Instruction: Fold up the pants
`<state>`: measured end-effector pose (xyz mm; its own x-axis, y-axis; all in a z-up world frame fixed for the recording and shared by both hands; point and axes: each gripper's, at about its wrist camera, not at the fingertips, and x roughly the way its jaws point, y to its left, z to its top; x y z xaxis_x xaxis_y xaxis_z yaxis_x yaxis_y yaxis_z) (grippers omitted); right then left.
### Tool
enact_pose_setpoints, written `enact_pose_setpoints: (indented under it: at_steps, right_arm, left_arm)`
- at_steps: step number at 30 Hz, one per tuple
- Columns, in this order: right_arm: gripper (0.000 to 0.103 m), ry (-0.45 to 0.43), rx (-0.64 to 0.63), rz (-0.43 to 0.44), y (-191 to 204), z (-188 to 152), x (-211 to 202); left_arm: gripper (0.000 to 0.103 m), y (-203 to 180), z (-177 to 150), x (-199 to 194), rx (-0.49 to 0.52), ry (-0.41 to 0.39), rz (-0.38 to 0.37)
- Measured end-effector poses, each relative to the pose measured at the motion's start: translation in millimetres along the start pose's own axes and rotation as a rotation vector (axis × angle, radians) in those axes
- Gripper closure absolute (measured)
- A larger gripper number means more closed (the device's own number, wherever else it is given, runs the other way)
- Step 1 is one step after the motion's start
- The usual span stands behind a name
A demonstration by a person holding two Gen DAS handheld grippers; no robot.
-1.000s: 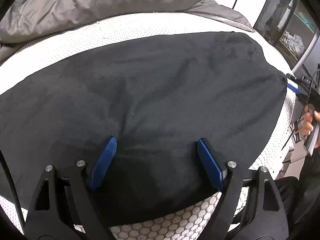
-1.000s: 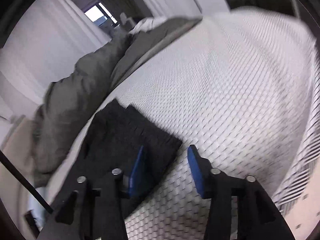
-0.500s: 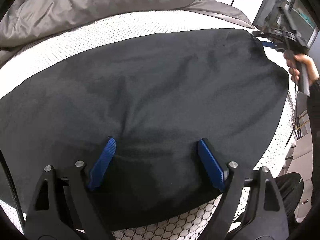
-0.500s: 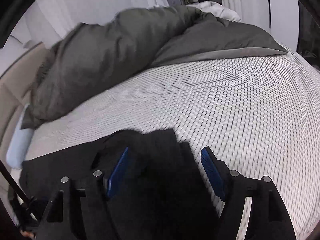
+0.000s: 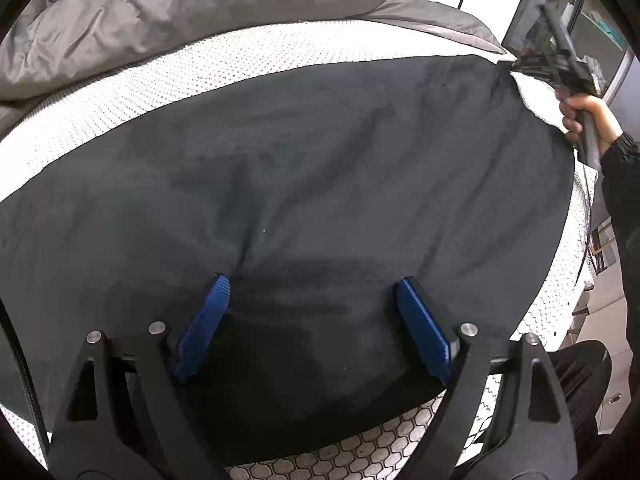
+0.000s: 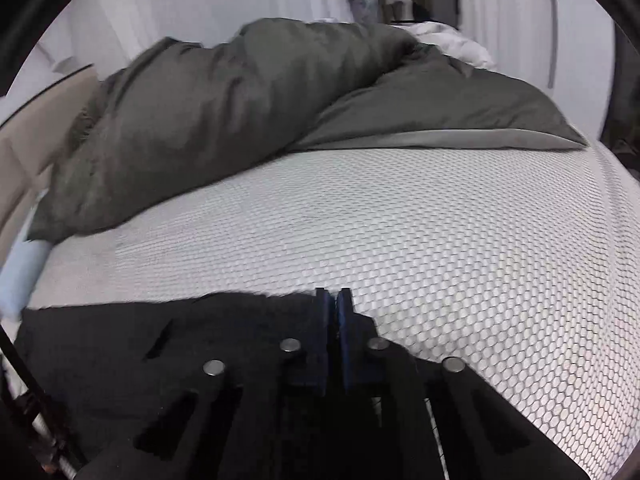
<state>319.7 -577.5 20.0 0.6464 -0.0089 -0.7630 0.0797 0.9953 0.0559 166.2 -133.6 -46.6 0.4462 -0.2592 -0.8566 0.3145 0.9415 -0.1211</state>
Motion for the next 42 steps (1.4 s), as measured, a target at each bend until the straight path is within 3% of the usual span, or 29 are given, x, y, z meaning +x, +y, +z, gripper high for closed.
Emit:
enact_pose_setpoints:
  at_steps: [3, 4, 7, 9, 11, 12, 16, 20, 23, 25, 28, 33, 36, 39, 41, 42]
  right_arm:
    - [0.103, 0.105, 0.060, -0.070, -16, -3, 23]
    - [0.102, 0.083, 0.064, -0.092, -17, -6, 15]
    - [0.071, -0.013, 0.074, -0.020, -12, -14, -24]
    - [0.037, -0.098, 0.087, 0.022, 1, -27, -63]
    - [0.016, -0.141, 0.054, 0.127, 23, -44, -92]
    - [0.012, -0.157, 0.036, 0.170, 34, -56, -105]
    - [0.009, -0.165, 0.011, 0.220, 83, -88, -113]
    - [0.008, -0.074, 0.107, 0.319, 107, -119, -92]
    - [0.008, -0.005, -0.028, 0.345, 148, -151, -86]
    - [0.008, 0.025, -0.095, 0.331, 171, -156, -82]
    - [0.008, 0.052, -0.082, 0.337, 175, -158, -77]
    - [0.008, 0.081, -0.015, 0.325, 167, -158, -65]
    - [0.008, 0.075, -0.009, 0.324, 169, -153, -63]
    - [0.008, 0.075, -0.013, 0.342, 166, -153, -68]
    - [0.008, 0.077, -0.022, 0.340, 166, -154, -69]
    - [0.008, 0.079, -0.025, 0.341, 164, -155, -70]
  left_arm:
    - [0.017, 1, 0, 0, -0.002, 0.001, -0.003]
    - [0.017, 1, 0, 0, -0.004, 0.000, -0.003]
    - [0.017, -1, 0, -1, -0.004, -0.004, 0.003]
    - [0.017, -1, -1, -1, -0.008, -0.007, 0.008]
    - [0.017, 0, -1, -2, -0.018, -0.010, 0.011]
    - [0.017, 0, -1, -2, -0.026, -0.013, 0.013]
    - [0.017, 4, -4, -7, -0.041, -0.024, 0.017]
    - [0.017, 18, -10, -35, -0.069, -0.084, 0.022]
    - [0.017, 51, -22, -61, -0.155, -0.162, 0.055]
    - [0.017, 86, -32, -75, -0.243, -0.179, 0.130]
    - [0.017, 152, -51, -112, -0.441, -0.284, 0.259]
    - [0.018, 259, -97, -148, -0.839, -0.375, 0.342]
    - [0.018, 299, -121, -154, -0.986, -0.389, 0.385]
    - [0.023, 328, -140, -149, -1.118, -0.379, 0.358]
    - [0.024, 336, -141, -144, -1.139, -0.383, 0.324]
    - [0.030, 340, -140, -143, -1.134, -0.389, 0.318]
